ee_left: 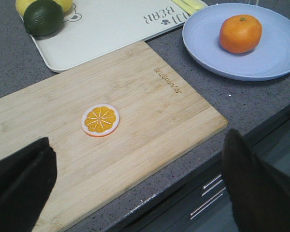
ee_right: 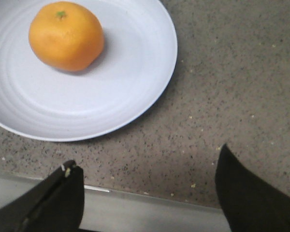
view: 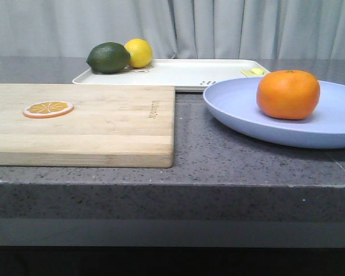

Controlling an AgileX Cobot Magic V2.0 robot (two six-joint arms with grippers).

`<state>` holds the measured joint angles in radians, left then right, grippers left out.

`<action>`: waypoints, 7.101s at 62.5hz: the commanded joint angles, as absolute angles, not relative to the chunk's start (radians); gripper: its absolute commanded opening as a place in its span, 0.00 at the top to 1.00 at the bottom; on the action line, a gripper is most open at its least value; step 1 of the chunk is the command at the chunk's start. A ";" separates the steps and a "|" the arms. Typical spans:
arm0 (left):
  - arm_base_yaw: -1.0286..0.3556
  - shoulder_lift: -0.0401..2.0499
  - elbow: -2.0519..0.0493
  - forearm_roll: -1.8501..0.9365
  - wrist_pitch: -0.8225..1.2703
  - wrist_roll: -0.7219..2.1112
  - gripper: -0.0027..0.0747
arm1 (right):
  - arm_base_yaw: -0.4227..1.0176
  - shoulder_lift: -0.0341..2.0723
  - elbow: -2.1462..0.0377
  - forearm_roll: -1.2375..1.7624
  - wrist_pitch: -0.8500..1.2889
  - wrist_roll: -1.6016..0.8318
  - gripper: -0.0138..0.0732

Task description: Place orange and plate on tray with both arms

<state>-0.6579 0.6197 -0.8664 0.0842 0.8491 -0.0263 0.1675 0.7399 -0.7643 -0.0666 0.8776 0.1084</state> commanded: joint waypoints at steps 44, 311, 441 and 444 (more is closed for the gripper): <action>-0.656 0.617 -0.886 0.105 0.768 -0.036 0.10 | -0.379 1.236 -1.033 0.511 1.071 -0.321 0.19; -0.656 0.617 -0.884 0.105 0.768 -0.036 0.10 | 0.014 2.199 -2.247 0.606 0.980 0.263 0.41; -0.656 0.617 -0.884 0.101 0.768 -0.036 0.10 | 0.017 0.291 -0.810 0.142 0.950 -0.140 0.41; -0.656 0.617 -0.884 0.101 0.768 -0.036 0.10 | 0.017 0.291 -0.807 0.142 0.950 -0.140 0.42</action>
